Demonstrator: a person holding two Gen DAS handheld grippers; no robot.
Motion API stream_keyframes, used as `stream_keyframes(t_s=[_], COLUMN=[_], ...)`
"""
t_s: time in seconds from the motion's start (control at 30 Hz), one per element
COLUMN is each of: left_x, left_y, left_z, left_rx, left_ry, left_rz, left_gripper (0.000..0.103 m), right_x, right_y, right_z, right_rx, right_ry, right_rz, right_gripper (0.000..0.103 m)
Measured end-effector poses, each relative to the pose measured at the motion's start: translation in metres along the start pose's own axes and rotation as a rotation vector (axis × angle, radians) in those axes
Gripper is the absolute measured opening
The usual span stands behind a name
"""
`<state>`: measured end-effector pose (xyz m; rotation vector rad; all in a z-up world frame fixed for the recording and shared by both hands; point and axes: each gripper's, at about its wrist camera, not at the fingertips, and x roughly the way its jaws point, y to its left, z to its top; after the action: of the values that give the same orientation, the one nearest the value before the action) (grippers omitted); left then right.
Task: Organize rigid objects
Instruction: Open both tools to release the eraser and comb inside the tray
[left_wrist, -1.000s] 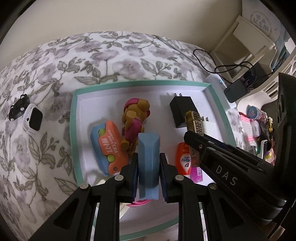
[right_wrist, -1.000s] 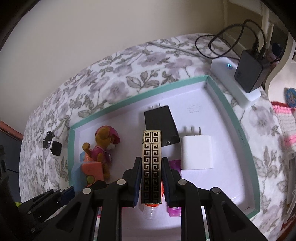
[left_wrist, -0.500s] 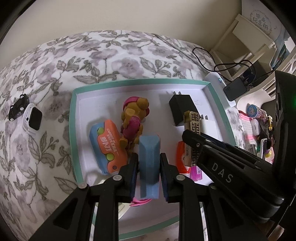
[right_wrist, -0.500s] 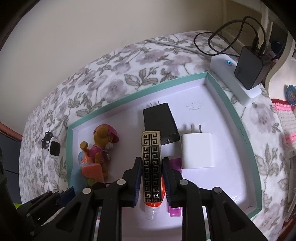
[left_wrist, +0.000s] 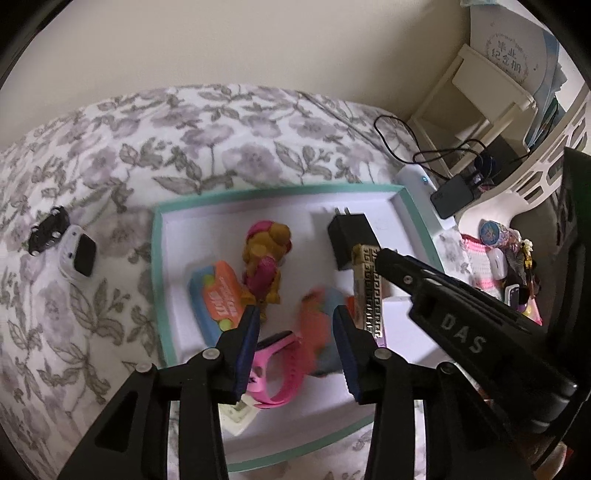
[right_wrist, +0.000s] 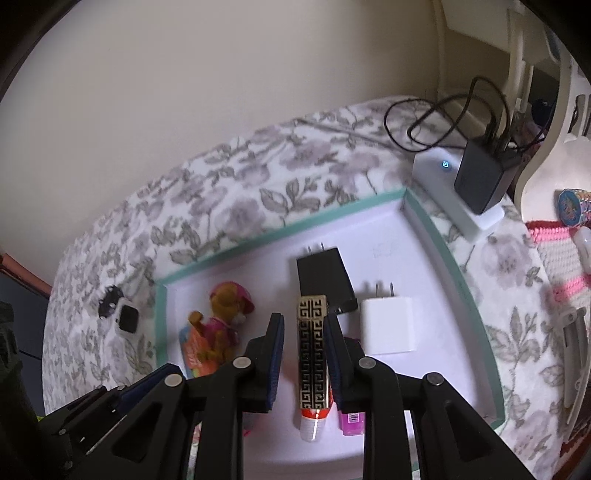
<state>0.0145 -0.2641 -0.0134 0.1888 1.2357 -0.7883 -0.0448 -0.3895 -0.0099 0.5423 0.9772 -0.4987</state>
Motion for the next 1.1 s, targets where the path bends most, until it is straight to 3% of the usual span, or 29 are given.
stream_keyframes(t_s=[0.4,0.47,0.7,0.83,0.9,0.97,1.07,1.1], left_x=[-0.014,-0.018,-0.027,-0.029,-0.030,-0.030,-0.030,-0.030], left_y=[0.044,0.054,0.086,0.102,0.108,0.111,0.116,0.116], left_z=[0.008,0.009,0.008,0.007,0.006,0.006,0.005,0.005], left_rx=[-0.100,-0.136,-0.235,-0.271,-0.281,-0.288,-0.308,-0.312], left_ry=[-0.045,-0.057,-0.077,-0.085,-0.089,-0.088,-0.080,-0.078], left_rz=[0.100,0.113,0.198,0.281,0.310,0.317,0.319,0.319], left_gripper=[0.044,0.054,0.065,0.078,0.078,0.079,0.081,0.081], right_x=[0.002,0.002,0.006,0.007,0.008,0.009,0.011,0.011], right_y=[0.006,0.008,0.024,0.038,0.042,0.046,0.049,0.050], right_z=[-0.002,-0.002,-0.006,-0.009,-0.011,-0.012,-0.014,-0.014], right_rx=[-0.019,-0.031,-0.095,-0.148,-0.162,-0.173,-0.182,-0.183], right_ry=[0.005,0.008,0.020,0.020,0.022,0.026,0.021,0.019], right_rz=[0.000,0.001,-0.013,-0.018,-0.022,-0.022,-0.020,-0.017], right_gripper=[0.025,0.025,0.025,0.027,0.029,0.039,0.070,0.071])
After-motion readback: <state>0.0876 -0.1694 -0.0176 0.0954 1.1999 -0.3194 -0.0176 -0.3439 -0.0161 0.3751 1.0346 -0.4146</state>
